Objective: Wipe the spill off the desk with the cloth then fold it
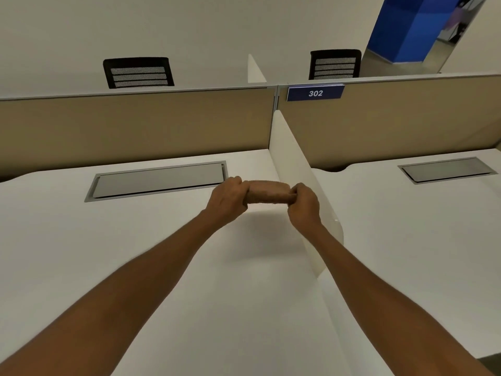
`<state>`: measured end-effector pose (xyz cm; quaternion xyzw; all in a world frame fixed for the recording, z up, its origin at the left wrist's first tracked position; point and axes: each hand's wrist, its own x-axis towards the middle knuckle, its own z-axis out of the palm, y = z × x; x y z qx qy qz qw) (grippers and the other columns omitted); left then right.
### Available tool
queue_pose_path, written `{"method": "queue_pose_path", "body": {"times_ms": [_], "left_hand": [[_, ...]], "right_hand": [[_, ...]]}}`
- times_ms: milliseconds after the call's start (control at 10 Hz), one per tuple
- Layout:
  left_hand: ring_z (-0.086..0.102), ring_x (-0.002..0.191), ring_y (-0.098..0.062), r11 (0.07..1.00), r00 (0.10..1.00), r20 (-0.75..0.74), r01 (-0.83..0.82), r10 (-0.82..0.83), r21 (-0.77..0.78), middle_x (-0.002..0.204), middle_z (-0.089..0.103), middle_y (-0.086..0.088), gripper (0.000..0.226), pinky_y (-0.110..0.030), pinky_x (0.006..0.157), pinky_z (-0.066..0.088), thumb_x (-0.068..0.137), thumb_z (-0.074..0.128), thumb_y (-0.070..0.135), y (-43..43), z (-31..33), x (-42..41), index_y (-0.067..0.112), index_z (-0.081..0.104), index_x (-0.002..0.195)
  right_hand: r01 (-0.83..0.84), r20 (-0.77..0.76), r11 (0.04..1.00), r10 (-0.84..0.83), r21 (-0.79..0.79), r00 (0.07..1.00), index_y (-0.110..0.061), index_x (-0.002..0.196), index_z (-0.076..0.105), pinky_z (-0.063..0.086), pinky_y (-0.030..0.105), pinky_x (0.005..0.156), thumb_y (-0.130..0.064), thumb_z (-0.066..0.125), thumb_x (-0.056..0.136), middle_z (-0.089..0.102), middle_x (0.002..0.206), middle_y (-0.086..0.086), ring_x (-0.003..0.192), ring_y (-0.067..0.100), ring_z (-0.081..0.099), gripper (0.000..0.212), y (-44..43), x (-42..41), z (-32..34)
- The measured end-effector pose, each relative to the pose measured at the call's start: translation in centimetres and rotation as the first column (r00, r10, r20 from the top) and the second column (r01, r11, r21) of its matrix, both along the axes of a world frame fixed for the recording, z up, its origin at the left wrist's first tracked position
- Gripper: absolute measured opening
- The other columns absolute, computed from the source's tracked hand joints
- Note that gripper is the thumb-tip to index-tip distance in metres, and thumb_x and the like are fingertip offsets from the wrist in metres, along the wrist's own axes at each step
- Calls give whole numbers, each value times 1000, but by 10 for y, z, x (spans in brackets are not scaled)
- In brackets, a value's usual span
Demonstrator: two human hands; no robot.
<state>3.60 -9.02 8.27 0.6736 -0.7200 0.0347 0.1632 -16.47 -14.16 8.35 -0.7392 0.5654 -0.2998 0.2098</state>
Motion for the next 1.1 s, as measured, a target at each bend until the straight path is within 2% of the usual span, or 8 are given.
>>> {"method": "queue_pose_path", "body": {"times_ms": [100, 200, 300, 400, 500, 600, 900, 1100], "left_hand": [[53, 95, -40, 995, 997, 63, 35, -41, 89, 105, 57, -21, 42, -41, 60, 42, 69, 64, -1, 6, -25, -16, 1, 59, 111], [47, 115, -37, 941, 977, 141, 106, -159, 322, 126, 51, -19, 44, -44, 85, 44, 78, 55, 6, 30, -72, -30, 5, 54, 121], [55, 98, -38, 923, 964, 158, 149, -216, 354, 106, 60, -20, 29, -40, 71, 45, 72, 59, 2, 53, -99, -42, 4, 58, 101], [55, 91, -32, 931, 976, 106, 144, -189, 336, 98, 61, -14, 26, -34, 65, 41, 69, 65, 14, 51, -99, -41, 8, 58, 92], [51, 93, -27, 948, 977, 145, 108, -157, 298, 101, 58, -8, 42, -41, 80, 43, 75, 56, 50, 46, -98, -36, 14, 56, 95], [48, 100, -30, 972, 982, 176, 20, -63, 235, 116, 56, -12, 51, -47, 88, 41, 80, 43, 55, 44, -100, -39, 15, 53, 109], [45, 107, -33, 925, 976, 218, -105, 24, 366, 128, 51, -14, 54, -45, 89, 42, 87, 39, 54, 48, -106, -52, 16, 48, 124], [22, 138, -45, 917, 944, 300, -233, 135, 323, 155, 20, -23, 78, -60, 102, 31, 91, 36, 58, 49, -95, -48, 9, 18, 149]], "right_hand": [[-143, -315, 982, 98, -124, 944, 6, 111, 55, 45, 40, 76, 20, 41, 75, 58, 102, 24, 97, 36, 51, 41, 12, -10, -35], [-174, -600, 983, 176, 61, 780, -4, 123, 47, 49, 32, 79, 9, 45, 89, 55, 116, 14, 110, 28, 47, 36, 35, -25, -84], [-145, -673, 975, 221, 168, 706, -9, 121, 46, 49, 28, 76, 7, 51, 90, 57, 114, 11, 107, 23, 48, 34, 54, -35, -111], [-99, -630, 971, 218, 219, 746, -10, 118, 47, 51, 29, 74, 8, 59, 84, 55, 114, 12, 107, 24, 44, 40, 54, -34, -114], [-117, -587, 978, 198, 173, 785, -6, 116, 52, 51, 32, 82, -8, 74, 70, 51, 120, 14, 109, 28, 42, 51, 49, -24, -104], [-183, -496, 980, 200, 84, 845, -9, 113, 54, 50, 39, 91, -30, 68, 73, 51, 125, 19, 117, 35, 43, 47, 46, -17, -99], [-338, -636, 927, 362, 164, 682, -20, 118, 52, 43, 45, 92, -50, 50, 86, 51, 124, 17, 121, 39, 41, 45, 36, -20, -100], [-353, -641, 935, 281, 17, 714, -10, 148, 20, 29, 52, 107, -60, 44, 86, 24, 149, 30, 133, 45, 28, 84, 34, -18, -95]]}}
